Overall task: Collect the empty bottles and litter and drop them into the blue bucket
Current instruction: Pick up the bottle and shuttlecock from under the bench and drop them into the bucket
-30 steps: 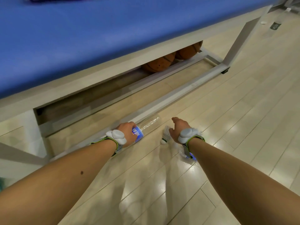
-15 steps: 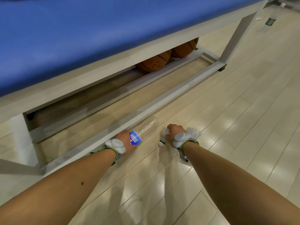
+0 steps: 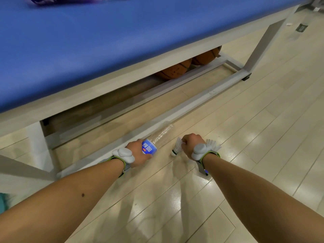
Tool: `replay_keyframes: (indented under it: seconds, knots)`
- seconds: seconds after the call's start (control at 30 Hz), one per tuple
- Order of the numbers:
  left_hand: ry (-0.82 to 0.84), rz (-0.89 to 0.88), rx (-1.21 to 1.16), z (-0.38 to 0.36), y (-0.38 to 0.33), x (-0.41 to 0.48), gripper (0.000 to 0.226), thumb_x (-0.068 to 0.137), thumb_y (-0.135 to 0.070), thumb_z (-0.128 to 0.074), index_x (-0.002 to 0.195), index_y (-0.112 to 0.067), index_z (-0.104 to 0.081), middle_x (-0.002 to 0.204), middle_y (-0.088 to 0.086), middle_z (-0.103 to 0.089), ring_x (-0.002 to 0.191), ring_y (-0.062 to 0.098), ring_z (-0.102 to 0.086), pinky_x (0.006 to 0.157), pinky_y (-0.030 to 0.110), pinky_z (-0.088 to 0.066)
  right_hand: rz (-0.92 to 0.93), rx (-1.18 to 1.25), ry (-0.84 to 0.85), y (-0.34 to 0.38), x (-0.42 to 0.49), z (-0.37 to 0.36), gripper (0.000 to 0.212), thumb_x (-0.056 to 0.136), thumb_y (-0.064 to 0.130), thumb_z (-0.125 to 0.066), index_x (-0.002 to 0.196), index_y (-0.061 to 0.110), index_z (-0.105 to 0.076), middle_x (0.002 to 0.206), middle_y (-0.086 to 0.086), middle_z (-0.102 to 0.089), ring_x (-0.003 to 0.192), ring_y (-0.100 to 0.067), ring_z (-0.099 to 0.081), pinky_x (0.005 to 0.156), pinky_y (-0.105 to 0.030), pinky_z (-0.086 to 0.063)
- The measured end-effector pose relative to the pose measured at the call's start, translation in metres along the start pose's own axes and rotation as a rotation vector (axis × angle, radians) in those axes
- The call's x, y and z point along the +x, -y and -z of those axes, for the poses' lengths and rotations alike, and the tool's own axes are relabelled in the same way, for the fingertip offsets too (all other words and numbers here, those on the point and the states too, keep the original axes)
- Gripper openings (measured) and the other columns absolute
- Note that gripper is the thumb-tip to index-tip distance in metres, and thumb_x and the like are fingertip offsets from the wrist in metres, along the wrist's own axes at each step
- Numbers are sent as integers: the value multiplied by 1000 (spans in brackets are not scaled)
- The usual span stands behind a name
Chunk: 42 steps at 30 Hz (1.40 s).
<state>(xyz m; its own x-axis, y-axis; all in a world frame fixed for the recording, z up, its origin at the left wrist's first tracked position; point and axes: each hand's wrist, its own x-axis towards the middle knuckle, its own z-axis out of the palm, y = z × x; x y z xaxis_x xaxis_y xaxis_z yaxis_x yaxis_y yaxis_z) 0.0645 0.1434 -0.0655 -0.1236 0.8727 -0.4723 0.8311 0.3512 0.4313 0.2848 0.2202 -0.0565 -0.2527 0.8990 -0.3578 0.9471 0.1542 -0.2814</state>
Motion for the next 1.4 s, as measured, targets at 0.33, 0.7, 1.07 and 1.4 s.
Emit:
replay_keyframes:
  seconds: [0.33, 0.7, 1.07, 1.4]
  knots:
    - [-51, 22, -67, 45, -4, -51, 40, 76, -38, -66, 105, -11, -60, 105, 7, -68, 101, 30, -65, 90, 38, -53, 140, 65, -64, 39, -27, 41, 22, 90, 18, -48, 96, 11, -68, 99, -14, -69, 91, -35, -62, 68, -30, -42]
    - [-133, 108, -67, 86, 54, -132, 59, 70, -49, -72, 117, -18, -55, 113, 3, -65, 103, 25, -61, 87, 33, -51, 216, 92, -7, 102, -68, 43, 20, 89, 23, -51, 95, 16, -69, 97, -8, -70, 91, -29, -63, 72, -29, -47]
    - [-141, 202, -156, 83, 129, -208, 61, 71, -48, -72, 122, -21, -55, 113, -1, -65, 102, 22, -63, 88, 30, -51, 431, 46, 99, 189, -91, 5, 22, 88, 26, -51, 99, 19, -69, 98, -7, -71, 94, -29, -63, 75, -27, -48]
    - [-159, 411, -223, 73, 205, -311, 62, 66, -50, -72, 118, -21, -56, 111, -2, -67, 100, 21, -64, 88, 33, -52, 650, 19, 201, 280, -136, -42, 21, 87, 23, -53, 98, 17, -70, 99, -8, -72, 97, -31, -64, 77, -26, -45]
